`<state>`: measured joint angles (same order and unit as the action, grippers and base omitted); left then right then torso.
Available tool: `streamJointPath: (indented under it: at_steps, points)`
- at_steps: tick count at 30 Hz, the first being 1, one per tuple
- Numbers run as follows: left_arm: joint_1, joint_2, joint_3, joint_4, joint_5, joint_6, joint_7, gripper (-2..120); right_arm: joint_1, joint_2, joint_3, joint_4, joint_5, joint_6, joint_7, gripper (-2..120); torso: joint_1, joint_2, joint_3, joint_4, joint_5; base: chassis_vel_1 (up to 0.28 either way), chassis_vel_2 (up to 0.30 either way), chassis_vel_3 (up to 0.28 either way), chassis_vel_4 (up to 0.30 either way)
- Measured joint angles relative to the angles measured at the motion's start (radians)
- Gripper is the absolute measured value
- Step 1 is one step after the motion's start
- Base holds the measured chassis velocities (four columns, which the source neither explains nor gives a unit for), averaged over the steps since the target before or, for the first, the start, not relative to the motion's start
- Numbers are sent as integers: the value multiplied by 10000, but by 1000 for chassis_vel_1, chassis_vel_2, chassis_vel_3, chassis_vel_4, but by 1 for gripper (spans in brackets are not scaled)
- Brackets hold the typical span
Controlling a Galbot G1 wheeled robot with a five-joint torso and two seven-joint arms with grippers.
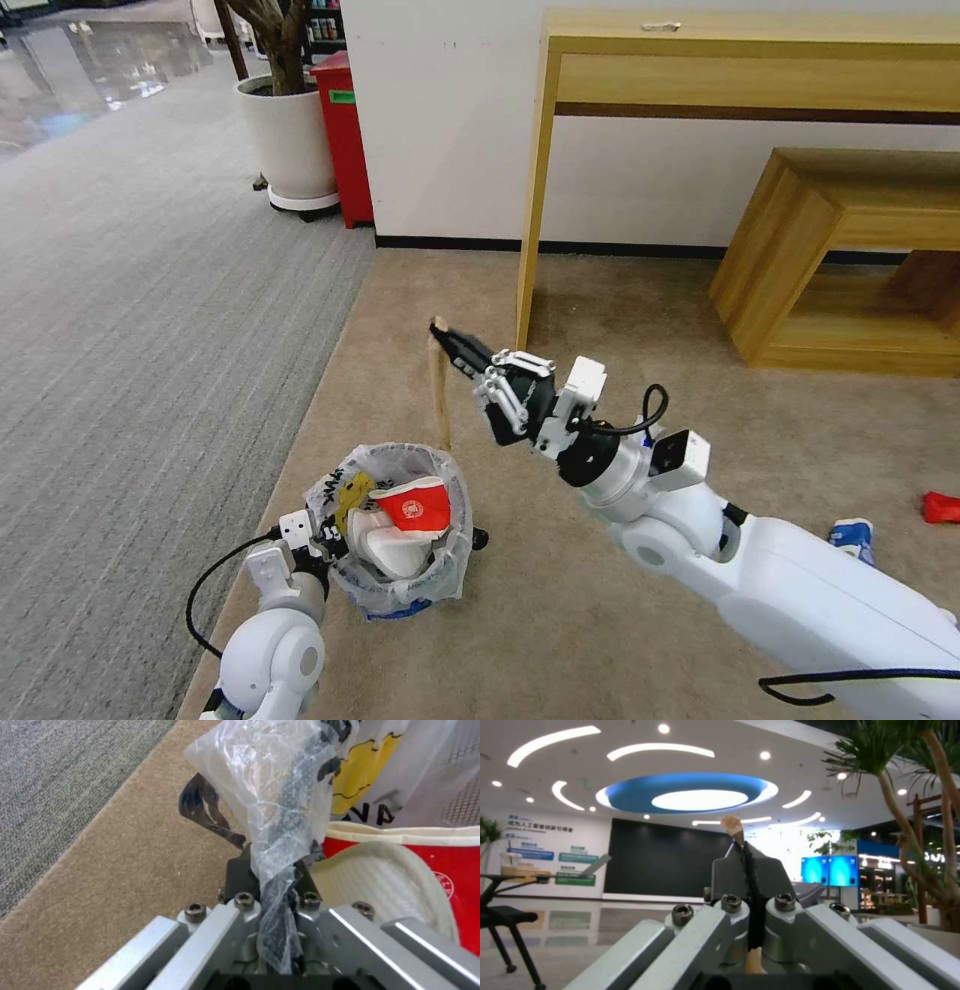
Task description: Pick up the trash bin and place the garbage on the floor into it.
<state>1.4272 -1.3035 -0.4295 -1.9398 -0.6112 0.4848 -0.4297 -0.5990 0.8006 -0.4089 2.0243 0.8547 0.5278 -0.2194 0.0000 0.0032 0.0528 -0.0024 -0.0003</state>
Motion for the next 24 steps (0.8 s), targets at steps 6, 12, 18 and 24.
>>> streamJointPath:
  at_steps: [6, 12, 18, 24]
  points:
    - [-135, 33, 22, 71, -135, 42, -32, 0, 219, 214, -779, -235, 11, 5, 77, 0, 0, 0, 0, 0, 1, 0, 0, 0, 0]
    - [-197, 90, 25, 95, -219, 55, -48, 0, 312, 391, -1386, -543, -99, 75, 144, 0, 0, 0, 1, 0, 1, 0, 0, 0, 0]
    - [-196, 187, -16, 88, -320, 58, -52, 0, 304, 477, -1886, -599, -258, 78, 158, 0, 0, -1, 1, -2, -2, 0, 0, 0, 0]
    - [-172, 203, -47, 11, -369, 100, -101, 0, 259, 489, -2046, -625, -355, 72, 181, 0, 0, -2, 2, -3, -5, 0, 0, 0, 0]
